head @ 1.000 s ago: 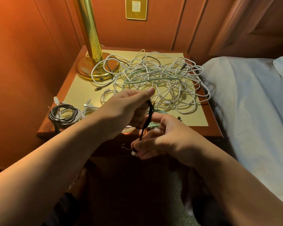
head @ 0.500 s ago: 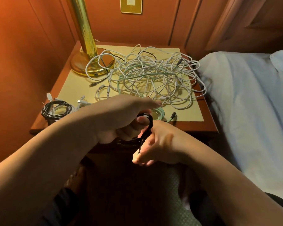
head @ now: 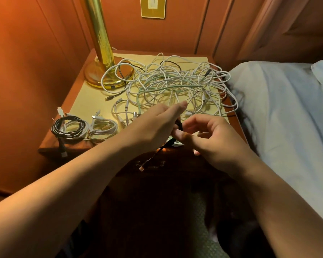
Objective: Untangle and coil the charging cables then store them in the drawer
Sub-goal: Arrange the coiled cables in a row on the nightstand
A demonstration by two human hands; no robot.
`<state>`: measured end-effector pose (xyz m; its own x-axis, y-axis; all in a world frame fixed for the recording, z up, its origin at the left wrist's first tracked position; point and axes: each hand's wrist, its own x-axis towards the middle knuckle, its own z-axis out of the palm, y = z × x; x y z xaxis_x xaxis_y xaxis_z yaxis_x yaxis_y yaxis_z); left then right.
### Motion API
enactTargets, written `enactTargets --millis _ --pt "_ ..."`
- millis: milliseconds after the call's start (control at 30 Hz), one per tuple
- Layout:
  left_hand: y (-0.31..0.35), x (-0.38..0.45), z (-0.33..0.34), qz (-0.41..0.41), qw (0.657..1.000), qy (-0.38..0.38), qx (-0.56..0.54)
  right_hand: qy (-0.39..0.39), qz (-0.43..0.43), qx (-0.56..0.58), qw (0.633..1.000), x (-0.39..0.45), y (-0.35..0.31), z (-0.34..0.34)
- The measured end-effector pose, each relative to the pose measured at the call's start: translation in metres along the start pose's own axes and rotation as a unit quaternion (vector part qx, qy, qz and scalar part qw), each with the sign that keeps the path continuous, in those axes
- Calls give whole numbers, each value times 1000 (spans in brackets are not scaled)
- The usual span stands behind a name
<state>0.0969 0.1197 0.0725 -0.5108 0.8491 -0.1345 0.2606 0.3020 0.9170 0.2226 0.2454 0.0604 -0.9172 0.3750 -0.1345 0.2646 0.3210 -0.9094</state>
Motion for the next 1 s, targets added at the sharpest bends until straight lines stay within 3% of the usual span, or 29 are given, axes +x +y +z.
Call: enactTargets --millis 200,367,433,533,700,800,1000 --pt "3 3 -1 52 989 96 101 -11 -43 -4 999 2 -2 3" --pt "4 5 -4 19 996 67 52 5 -32 29 999 6 -1 6" --pt "1 5 -5 8 998 56 34 5 -3 94 996 9 -2 9" --pt "-4 2 -5 0 999 44 -2 -59 54 238 968 11 -7 13" --pt "-4 6 -2 9 998 45 30 -129 107 321 932 10 -14 13" --pt "-5 7 -4 -7 998 57 22 -131 103 294 941 12 -15 16" --pt "-12 14 -1 -143 975 79 -149 -87 -4 58 995 23 -14 17"
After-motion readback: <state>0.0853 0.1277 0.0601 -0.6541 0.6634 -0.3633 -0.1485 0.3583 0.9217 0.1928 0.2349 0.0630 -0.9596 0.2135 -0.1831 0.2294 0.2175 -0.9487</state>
